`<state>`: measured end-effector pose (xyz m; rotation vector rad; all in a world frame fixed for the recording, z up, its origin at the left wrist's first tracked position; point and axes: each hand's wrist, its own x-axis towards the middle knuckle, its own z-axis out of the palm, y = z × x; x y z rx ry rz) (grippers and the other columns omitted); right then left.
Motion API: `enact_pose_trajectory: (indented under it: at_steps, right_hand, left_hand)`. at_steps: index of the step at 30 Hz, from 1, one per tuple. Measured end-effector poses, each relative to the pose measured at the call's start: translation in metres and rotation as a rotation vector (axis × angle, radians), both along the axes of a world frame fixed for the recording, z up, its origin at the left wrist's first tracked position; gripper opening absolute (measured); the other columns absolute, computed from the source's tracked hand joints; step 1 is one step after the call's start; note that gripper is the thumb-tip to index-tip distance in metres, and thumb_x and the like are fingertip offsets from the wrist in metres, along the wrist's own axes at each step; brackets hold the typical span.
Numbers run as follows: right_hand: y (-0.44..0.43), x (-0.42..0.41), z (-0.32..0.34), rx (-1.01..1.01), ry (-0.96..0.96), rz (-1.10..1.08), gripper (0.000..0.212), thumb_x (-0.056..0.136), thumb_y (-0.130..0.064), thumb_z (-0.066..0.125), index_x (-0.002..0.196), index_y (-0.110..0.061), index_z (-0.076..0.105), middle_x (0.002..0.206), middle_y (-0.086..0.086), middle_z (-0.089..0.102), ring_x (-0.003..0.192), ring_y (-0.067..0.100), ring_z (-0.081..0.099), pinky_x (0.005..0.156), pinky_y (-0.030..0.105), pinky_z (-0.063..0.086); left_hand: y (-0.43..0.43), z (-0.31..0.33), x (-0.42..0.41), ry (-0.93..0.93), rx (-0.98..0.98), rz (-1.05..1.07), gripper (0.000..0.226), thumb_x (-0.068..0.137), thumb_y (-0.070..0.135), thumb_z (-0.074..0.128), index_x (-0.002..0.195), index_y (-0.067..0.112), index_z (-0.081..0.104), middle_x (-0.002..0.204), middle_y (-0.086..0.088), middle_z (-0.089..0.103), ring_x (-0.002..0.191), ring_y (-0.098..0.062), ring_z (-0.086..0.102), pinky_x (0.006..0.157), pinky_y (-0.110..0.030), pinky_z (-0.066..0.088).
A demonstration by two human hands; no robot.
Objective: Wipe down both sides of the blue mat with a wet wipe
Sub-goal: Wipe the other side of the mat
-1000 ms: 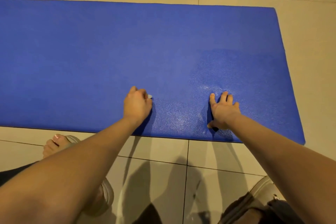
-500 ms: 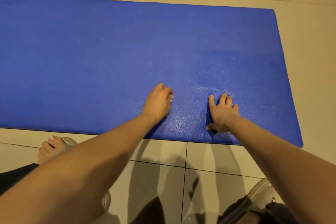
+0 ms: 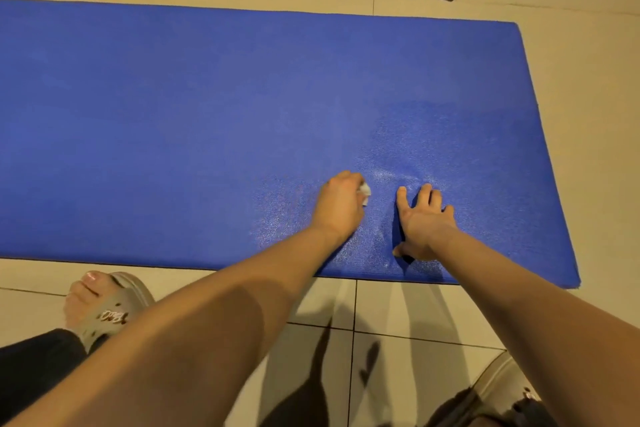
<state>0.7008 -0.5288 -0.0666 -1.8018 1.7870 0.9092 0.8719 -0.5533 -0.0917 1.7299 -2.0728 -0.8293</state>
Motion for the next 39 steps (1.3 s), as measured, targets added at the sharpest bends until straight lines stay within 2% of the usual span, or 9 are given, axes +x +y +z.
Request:
enact_pose_trajectory:
  at_steps: [4,8,10,13,17,23,27,34,39]
  right_hand:
    - [-0.003,0.002,0.000,-0.007,0.019,0.000,0.132,0.075,-0.059,0.079,0.158,-0.013,-0.012,0.160,0.033,-0.005,0.149,0.051,0.002,0.116,0.059,0.024]
    - [-0.007,0.013,0.006,-0.123,0.113,0.082,0.130,0.059,-0.063,0.087,0.153,-0.008,0.017,0.147,0.026,0.031,0.137,0.043,0.034,0.109,0.057,0.036]
    - [-0.015,0.012,0.008,-0.133,0.129,0.061,0.143,0.050,-0.068,0.088,0.154,-0.010,0.009,0.151,0.025,0.024,0.141,0.044,0.028,0.110,0.062,0.031]
    - [-0.026,0.002,0.008,-0.050,0.073,-0.062,0.167,0.044,-0.076,0.086,0.155,-0.013,-0.021,0.161,0.027,-0.004,0.150,0.049,0.005,0.116,0.065,0.022]
    - [-0.040,-0.001,0.007,0.078,0.007,-0.087,0.172,0.044,-0.079,0.084,0.151,-0.008,-0.032,0.157,0.035,-0.024,0.146,0.057,-0.012,0.118,0.068,0.014]
    - [-0.041,0.011,-0.004,0.063,0.068,-0.118,0.175,0.040,-0.088,0.076,0.149,-0.005,-0.033,0.156,0.038,-0.022,0.145,0.060,-0.012,0.116,0.070,0.017]
    - [-0.039,0.015,-0.005,0.043,0.058,-0.149,0.176,0.040,-0.085,0.078,0.150,-0.004,-0.032,0.156,0.038,-0.020,0.145,0.060,-0.011,0.115,0.070,0.018]
    - [-0.040,0.018,-0.002,0.046,0.050,-0.192,0.177,0.039,-0.082,0.082,0.150,-0.004,-0.032,0.156,0.039,-0.021,0.144,0.061,-0.012,0.115,0.071,0.018]
    - [-0.042,0.020,-0.005,0.049,0.034,-0.226,0.179,0.037,-0.077,0.086,0.148,-0.003,-0.033,0.154,0.041,-0.024,0.143,0.063,-0.014,0.114,0.073,0.016]
  left_hand:
    - [-0.013,-0.002,0.000,-0.092,-0.042,-0.165,0.008,0.096,0.012,0.059,0.096,0.011,0.068,0.101,-0.007,0.061,0.095,-0.027,0.059,0.080,-0.038,0.049]
    - [-0.024,-0.001,0.063,-0.196,-0.075,-0.066,0.008,0.094,0.010,0.060,0.093,0.011,0.068,0.100,-0.009,0.062,0.092,-0.030,0.060,0.075,-0.033,0.042]
    - [-0.027,-0.002,0.101,-0.230,-0.064,0.004,0.011,0.094,0.012,0.060,0.090,0.013,0.069,0.097,-0.008,0.062,0.088,-0.032,0.061,0.073,-0.035,0.046]
    - [-0.023,0.002,0.123,-0.272,-0.050,0.055,0.014,0.095,0.012,0.058,0.091,0.011,0.070,0.094,-0.010,0.061,0.084,-0.034,0.061,0.071,-0.041,0.051]
    - [-0.018,0.002,0.081,-0.175,-0.056,0.076,0.013,0.094,0.007,0.058,0.091,0.007,0.071,0.093,-0.014,0.061,0.084,-0.036,0.060,0.073,-0.041,0.051]
    - [-0.029,-0.003,-0.007,-0.040,-0.042,-0.092,0.010,0.095,0.008,0.059,0.096,0.011,0.068,0.099,-0.010,0.062,0.094,-0.032,0.059,0.075,-0.037,0.044]
    - [-0.037,-0.004,0.017,-0.122,-0.107,-0.181,0.009,0.097,0.011,0.057,0.100,0.010,0.066,0.100,-0.011,0.059,0.098,-0.032,0.057,0.081,-0.041,0.047]
    - [-0.039,-0.002,0.131,-0.272,-0.108,0.125,0.011,0.097,0.012,0.059,0.099,0.007,0.068,0.098,-0.014,0.062,0.093,-0.036,0.060,0.077,-0.041,0.047]
    - [-0.037,0.000,0.104,-0.182,-0.065,0.195,0.009,0.093,0.006,0.058,0.093,0.005,0.067,0.095,-0.017,0.062,0.089,-0.038,0.060,0.074,-0.043,0.049]
